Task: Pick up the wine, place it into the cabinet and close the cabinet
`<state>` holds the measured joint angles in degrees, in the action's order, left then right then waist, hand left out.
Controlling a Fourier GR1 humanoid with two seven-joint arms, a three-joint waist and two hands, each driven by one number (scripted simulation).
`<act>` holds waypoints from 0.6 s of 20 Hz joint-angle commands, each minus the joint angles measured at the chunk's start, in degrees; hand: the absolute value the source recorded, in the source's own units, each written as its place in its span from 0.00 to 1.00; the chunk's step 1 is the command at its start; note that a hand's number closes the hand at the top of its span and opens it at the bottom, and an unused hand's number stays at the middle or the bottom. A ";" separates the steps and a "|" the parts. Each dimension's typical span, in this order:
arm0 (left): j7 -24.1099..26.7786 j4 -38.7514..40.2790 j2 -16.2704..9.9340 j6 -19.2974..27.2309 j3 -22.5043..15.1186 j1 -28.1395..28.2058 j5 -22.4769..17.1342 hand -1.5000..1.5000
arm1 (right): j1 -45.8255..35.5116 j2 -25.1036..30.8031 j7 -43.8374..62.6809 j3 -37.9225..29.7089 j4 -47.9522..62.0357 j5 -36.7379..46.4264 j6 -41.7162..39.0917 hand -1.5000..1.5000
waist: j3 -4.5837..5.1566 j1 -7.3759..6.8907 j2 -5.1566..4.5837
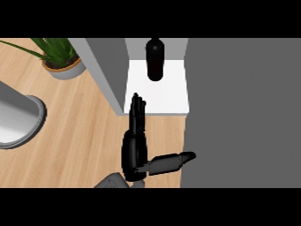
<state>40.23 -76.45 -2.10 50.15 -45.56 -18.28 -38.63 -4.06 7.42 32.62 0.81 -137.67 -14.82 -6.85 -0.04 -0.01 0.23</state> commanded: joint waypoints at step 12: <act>-2.70 -27.68 -11.68 3.93 -8.16 19.73 9.71 0.00 | -0.21 1.99 5.68 -2.62 -4.79 -9.00 -2.16 0.00 | 0.04 -0.17 0.00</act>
<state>37.22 -97.80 -9.00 54.54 -51.88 -3.02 -30.46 -4.29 8.39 33.11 -0.59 -137.41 -15.26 -9.13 -0.01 -0.12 0.21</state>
